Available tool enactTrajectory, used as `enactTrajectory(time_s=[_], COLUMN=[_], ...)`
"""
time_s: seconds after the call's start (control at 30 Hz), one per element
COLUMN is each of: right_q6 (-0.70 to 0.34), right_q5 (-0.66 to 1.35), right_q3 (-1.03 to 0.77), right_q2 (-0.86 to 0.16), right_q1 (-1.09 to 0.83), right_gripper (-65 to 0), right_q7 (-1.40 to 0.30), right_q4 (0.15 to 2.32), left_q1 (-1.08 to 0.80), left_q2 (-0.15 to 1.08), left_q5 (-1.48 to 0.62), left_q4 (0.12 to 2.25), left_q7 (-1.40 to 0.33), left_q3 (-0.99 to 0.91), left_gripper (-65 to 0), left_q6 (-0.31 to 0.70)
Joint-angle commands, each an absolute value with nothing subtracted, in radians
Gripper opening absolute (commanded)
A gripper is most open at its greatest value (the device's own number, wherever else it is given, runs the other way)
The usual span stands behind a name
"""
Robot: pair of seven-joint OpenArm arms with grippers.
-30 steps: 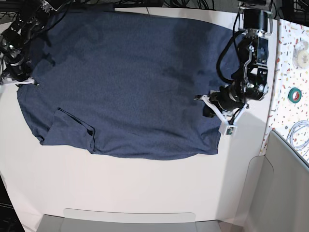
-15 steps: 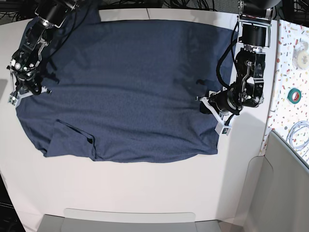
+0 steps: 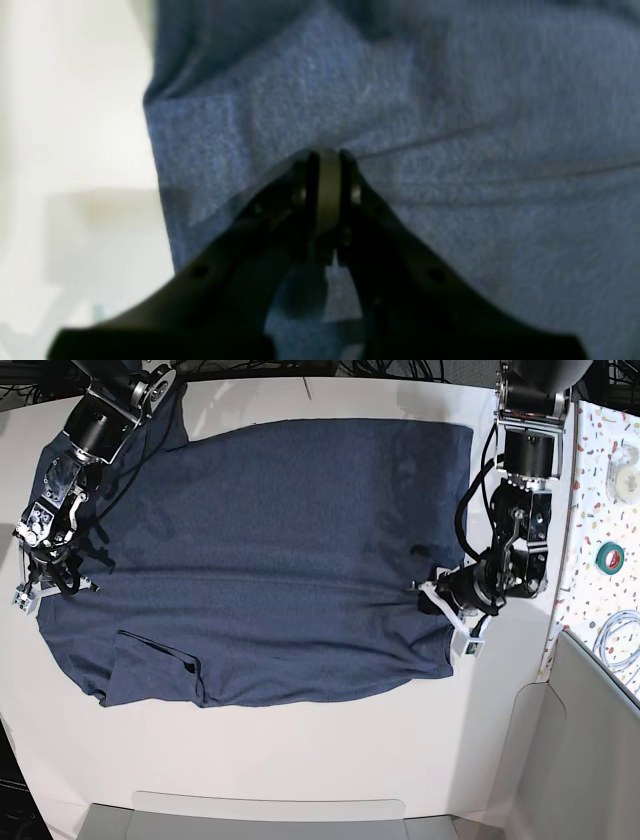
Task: Layout the t-shirt on the table in an organized manner, then fold the t-shirt properly
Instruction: 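Regrasp the shirt side with the left gripper and pull it outward, then release the shirt with both grippers and lift them clear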
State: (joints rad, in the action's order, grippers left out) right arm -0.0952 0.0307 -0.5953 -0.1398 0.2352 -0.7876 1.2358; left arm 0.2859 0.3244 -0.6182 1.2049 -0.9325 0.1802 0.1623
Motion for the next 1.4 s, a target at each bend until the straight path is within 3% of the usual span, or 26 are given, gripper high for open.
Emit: enactTrajectory(time_s=[0.0,0.23,0.4,0.5,0.63,0.7,0.87,0.97,1.23,1.37], right_q6=[-0.107,-0.110,-0.110,-0.110,-0.110,-0.110,-0.110,-0.110,-0.110,-0.111], right_q5=[0.044,0.048,0.048,0.048,0.048,0.050,0.093,0.231,0.928,1.135], right_q3=[-0.591,-0.593,-0.593,-0.595,-0.598,-0.599,-0.647,-0.734,-1.204,-1.231], right_q2=[-0.111,-0.073,-0.053,-0.045,-0.022,-0.008,0.007,0.007,0.010,0.013], right_q1=[0.206,0.151,0.125,0.120,0.111,0.108,0.053,-0.018,-0.312,-0.424], right_gripper=[-65.0,-65.0,-65.0,-64.4,-52.4,-48.9,-48.2,-48.2,-48.1,-40.2], right_q7=[-0.934,-0.938,-1.007,-1.046,-1.099,-1.110,-1.110,-1.112,-1.257,-1.288], right_q4=[1.211,1.294,1.458,1.578,1.728,1.804,1.975,2.026,1.928,1.753], left_q1=[0.300,0.303,0.285,0.232,0.200,0.196,0.104,0.028,-0.183,-0.225], left_q2=[0.335,0.338,0.343,0.340,0.335,0.335,0.338,0.343,0.363,0.363], left_q5=[-0.573,-0.575,-0.576,-0.576,-0.576,-0.576,-0.576,-0.576,-0.576,-0.576], left_q4=[1.190,1.179,1.296,1.425,1.546,1.601,1.781,1.877,1.980,1.980], left_q7=[-0.931,-0.901,-0.901,-0.901,-0.901,-0.901,-0.903,-0.934,-0.974,-0.974], left_q3=[0.177,0.174,0.173,0.125,0.058,0.036,-0.051,-0.104,-0.229,-0.231], left_gripper=[-62.2,-62.2,-61.5,-54.1,-38.3,-36.4,-36.4,-36.4,-36.4,-36.4], left_q6=[0.140,0.140,0.140,0.140,0.142,0.142,0.142,0.143,0.143,0.143])
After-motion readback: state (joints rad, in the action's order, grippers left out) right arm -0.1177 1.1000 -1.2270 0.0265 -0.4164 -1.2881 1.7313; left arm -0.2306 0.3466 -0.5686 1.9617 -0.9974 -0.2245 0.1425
